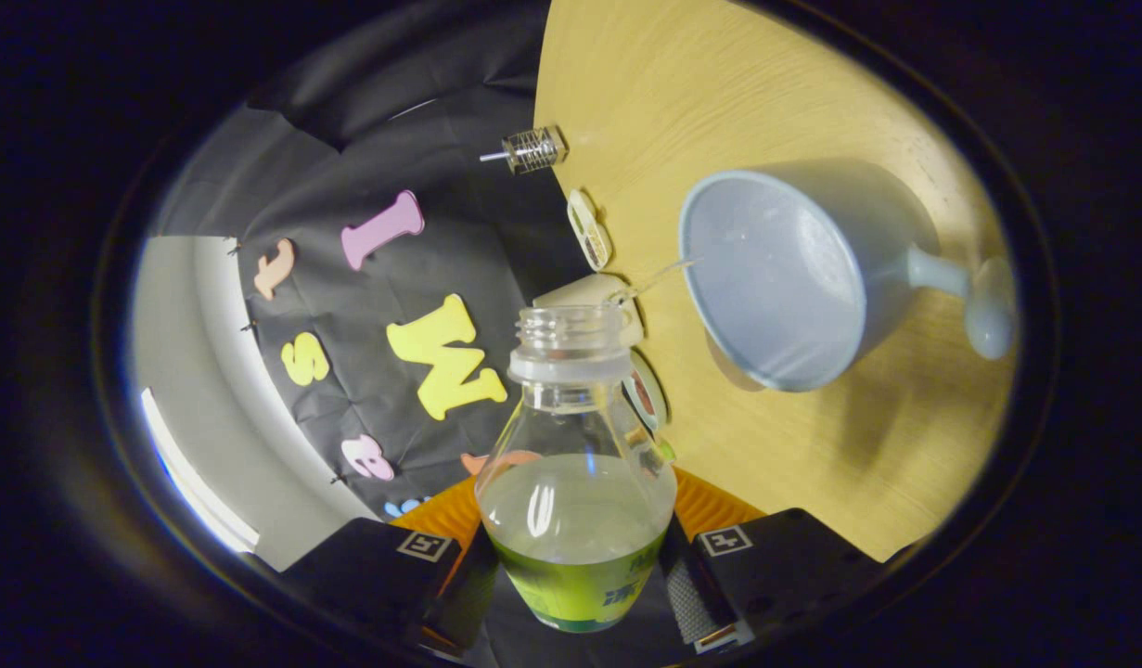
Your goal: Take the bottle from table, then pour the juice into the cup, finally place the bottle on the coaster
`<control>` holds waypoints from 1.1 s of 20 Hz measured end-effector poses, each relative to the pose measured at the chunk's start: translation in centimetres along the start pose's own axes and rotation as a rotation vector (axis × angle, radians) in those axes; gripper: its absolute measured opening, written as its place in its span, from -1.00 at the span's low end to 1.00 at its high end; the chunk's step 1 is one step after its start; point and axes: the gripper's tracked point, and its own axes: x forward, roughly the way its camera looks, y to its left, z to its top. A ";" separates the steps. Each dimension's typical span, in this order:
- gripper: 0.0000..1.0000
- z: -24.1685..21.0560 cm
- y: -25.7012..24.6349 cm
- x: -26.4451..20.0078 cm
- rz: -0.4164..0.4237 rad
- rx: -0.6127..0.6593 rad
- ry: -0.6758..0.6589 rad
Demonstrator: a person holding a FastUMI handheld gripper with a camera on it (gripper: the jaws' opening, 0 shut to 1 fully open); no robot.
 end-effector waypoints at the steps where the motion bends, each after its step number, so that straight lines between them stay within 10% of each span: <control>1: 0.63 -0.1 -0.2 0.1 -0.005 0.003 0.003; 22: 0.63 -0.5 -0.5 0.2 -0.011 0.030 0.030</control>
